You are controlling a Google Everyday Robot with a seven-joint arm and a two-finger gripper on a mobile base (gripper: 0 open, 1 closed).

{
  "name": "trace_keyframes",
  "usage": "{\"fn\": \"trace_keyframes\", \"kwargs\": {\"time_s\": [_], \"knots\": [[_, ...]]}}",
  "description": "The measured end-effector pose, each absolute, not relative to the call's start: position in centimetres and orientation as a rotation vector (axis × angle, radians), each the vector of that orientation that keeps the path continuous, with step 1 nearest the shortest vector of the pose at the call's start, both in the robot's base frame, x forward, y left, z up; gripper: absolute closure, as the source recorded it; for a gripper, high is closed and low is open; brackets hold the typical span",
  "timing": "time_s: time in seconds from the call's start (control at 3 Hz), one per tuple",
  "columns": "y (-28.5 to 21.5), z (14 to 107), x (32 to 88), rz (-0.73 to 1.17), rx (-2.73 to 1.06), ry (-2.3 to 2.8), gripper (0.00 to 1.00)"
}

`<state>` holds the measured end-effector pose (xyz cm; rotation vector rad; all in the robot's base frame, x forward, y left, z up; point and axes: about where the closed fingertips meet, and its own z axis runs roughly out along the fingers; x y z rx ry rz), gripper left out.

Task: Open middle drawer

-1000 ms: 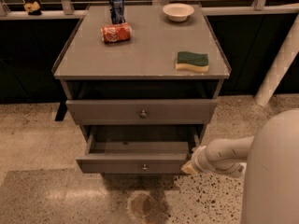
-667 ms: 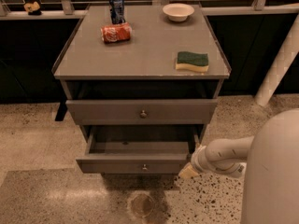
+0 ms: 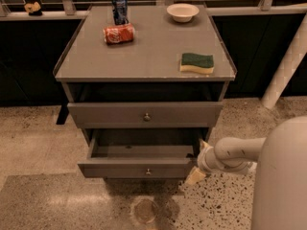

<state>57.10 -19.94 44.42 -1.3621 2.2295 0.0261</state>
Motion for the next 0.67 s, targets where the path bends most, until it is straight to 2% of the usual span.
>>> {"fn": "trace_keyframes", "kwargs": {"time_s": [0.67], "knots": [[-19.0, 42.8, 61.5, 0.226, -1.557, 2.057, 0.0]]}}
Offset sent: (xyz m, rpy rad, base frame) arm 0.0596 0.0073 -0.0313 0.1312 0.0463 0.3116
